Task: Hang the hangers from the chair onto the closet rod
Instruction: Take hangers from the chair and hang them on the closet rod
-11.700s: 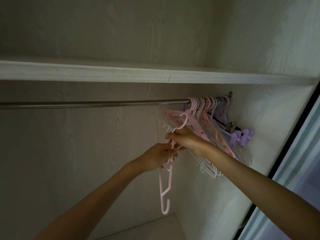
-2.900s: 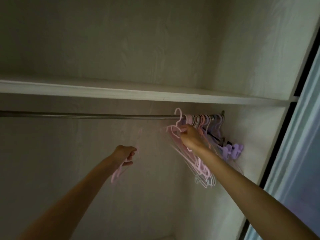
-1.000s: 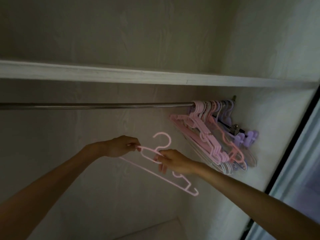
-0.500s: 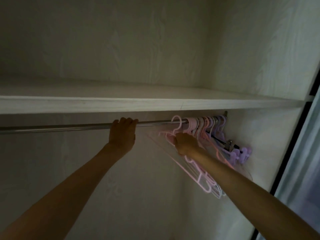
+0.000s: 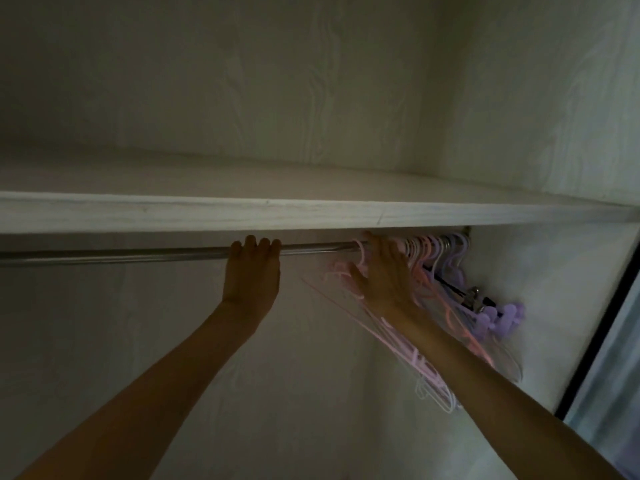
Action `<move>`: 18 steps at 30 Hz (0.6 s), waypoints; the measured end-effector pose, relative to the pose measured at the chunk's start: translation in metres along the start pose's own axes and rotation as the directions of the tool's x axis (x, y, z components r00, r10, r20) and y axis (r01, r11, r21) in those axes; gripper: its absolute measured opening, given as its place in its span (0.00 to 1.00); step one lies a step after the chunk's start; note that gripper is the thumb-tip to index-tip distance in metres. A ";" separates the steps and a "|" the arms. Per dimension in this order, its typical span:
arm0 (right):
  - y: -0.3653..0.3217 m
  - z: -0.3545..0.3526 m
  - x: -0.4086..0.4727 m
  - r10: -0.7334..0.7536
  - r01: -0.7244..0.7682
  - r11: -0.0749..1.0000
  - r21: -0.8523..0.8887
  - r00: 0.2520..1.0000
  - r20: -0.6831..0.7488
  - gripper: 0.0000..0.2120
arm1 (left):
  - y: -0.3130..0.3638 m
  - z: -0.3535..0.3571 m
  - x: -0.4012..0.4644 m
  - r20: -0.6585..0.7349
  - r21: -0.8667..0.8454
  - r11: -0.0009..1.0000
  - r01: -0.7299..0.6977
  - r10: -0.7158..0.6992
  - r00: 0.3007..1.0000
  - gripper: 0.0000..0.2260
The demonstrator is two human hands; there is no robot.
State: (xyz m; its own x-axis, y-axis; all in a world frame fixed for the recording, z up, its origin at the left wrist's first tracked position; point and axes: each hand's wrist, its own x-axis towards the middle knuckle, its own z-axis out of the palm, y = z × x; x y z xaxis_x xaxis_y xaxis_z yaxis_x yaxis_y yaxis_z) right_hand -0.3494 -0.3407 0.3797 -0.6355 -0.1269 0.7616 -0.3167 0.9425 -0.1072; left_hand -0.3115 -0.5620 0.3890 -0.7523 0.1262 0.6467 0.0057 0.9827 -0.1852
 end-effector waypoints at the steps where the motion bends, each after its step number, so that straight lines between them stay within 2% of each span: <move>1: 0.004 0.000 0.006 -0.072 0.075 0.995 -0.060 0.996 0.042 0.27 | 0.001 0.000 0.000 0.003 -0.016 1.000 -0.003 0.003 1.000 0.19; 4: 0.016 0.005 0.019 -0.154 0.198 0.960 -0.198 0.965 0.214 0.27 | 0.004 0.001 -0.002 0.024 -0.040 0.999 0.012 -0.011 1.000 0.22; 10: 0.050 0.001 0.017 -0.088 0.112 0.963 -0.243 0.990 0.106 0.27 | 0.010 -0.001 -0.005 0.072 -0.047 0.997 0.060 -0.056 0.996 0.25; 13: 0.062 -0.002 0.014 -0.108 0.131 0.957 -0.257 0.989 0.104 0.28 | 0.015 -0.001 -0.008 0.077 -0.066 0.993 0.093 -0.088 0.993 0.26; 18: 0.061 -0.004 0.010 -0.121 0.159 0.942 -0.296 0.982 0.144 0.30 | 0.022 -0.002 -0.010 0.152 0.020 0.993 0.120 -0.122 0.981 0.28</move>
State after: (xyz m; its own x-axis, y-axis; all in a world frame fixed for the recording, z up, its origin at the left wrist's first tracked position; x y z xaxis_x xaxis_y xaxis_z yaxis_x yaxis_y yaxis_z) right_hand -0.3721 -0.2830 0.3838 -0.6875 -0.2831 0.6688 -0.1912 0.9590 0.2094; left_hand -0.3031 -0.5417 0.3799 -0.8385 -0.0162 0.5446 -0.0979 0.9878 -0.1212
